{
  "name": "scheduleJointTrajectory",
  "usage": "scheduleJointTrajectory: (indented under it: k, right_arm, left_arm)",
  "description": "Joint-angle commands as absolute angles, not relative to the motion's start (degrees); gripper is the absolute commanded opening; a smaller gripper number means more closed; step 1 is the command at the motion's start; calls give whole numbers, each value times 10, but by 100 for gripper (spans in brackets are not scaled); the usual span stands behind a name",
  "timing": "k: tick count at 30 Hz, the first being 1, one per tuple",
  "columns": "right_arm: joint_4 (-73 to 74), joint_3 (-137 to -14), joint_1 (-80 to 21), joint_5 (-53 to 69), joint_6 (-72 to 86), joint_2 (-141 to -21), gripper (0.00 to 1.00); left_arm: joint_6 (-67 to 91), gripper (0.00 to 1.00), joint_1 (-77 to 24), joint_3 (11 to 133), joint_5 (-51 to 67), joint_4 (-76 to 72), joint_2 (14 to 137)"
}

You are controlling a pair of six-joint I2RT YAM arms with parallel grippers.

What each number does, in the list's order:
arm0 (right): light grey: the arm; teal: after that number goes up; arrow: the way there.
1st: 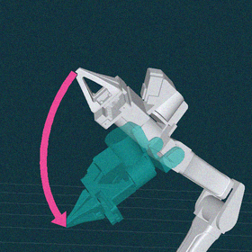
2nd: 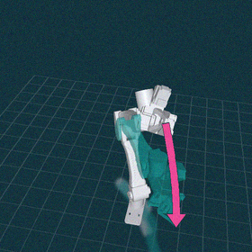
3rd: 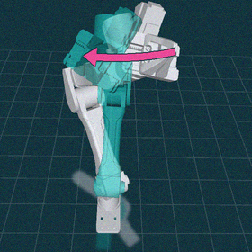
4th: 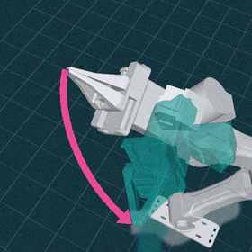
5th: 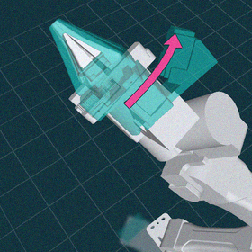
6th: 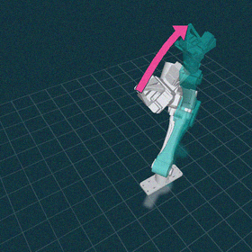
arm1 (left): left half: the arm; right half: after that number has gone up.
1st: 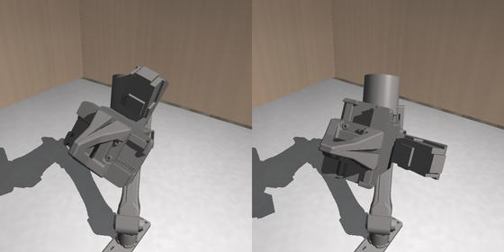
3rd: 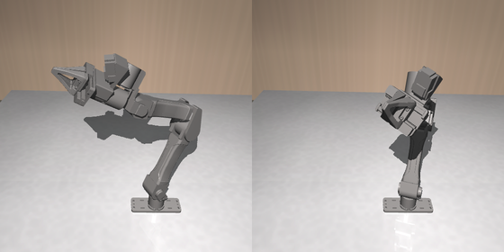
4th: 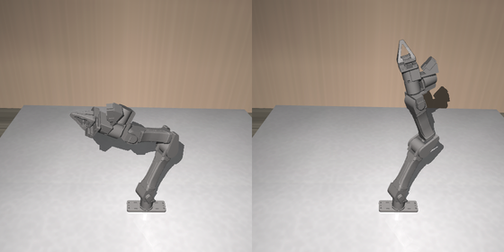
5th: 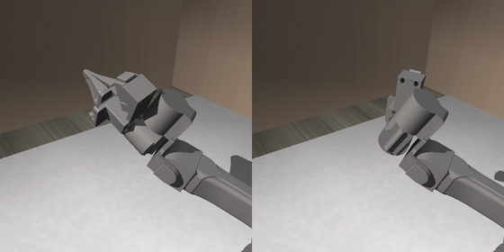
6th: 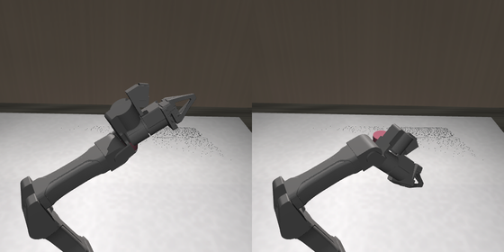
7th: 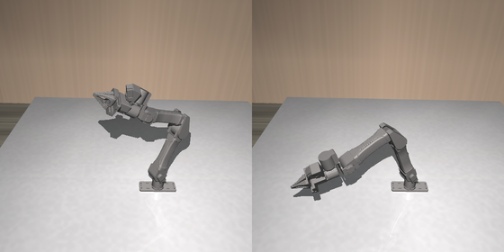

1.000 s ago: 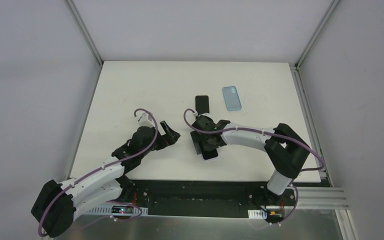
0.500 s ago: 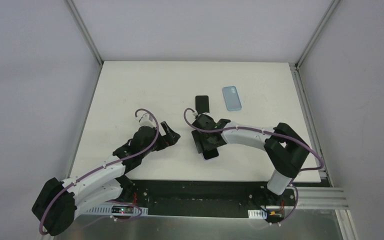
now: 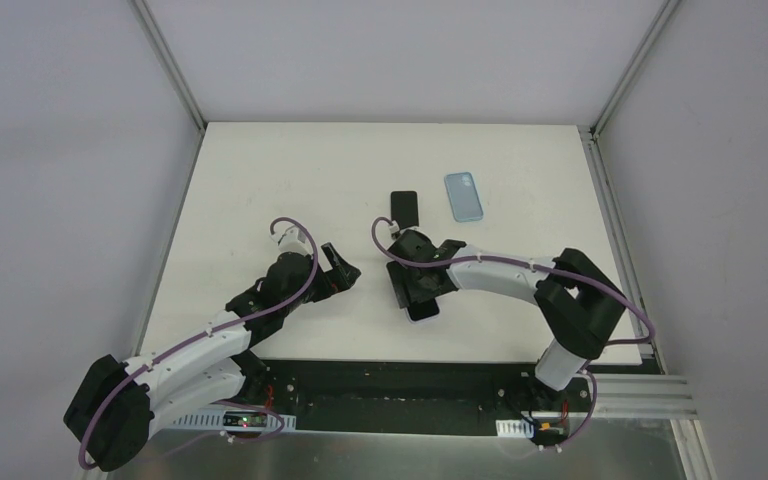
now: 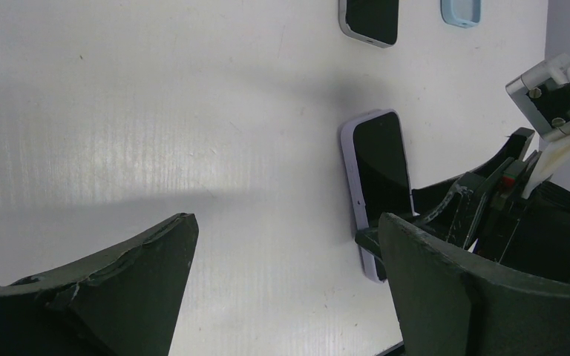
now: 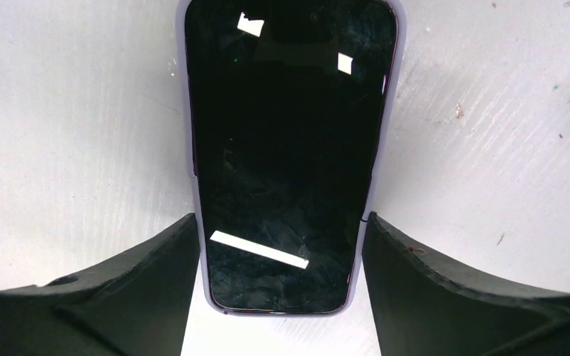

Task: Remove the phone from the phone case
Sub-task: Pick up the phone at the center of the board.

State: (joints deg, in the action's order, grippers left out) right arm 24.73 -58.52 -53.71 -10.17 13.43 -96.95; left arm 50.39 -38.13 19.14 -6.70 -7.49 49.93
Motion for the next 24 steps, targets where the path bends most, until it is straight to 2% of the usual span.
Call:
scheduleJointTrajectory:
  k: [1,13,24]
  right_arm:
    - [259,-582,-538,-107,146,-925,0]
    - [269,-559,-555,-145,148,-839,0]
    - [233,-481,-590,-171,148,-698,0]
  left_arm:
    - [514,95,-374,207,-77,-81,504]
    - [546,99,-369,217,-104,-82,523]
    - [501,99,-366,291,67,-127,597]
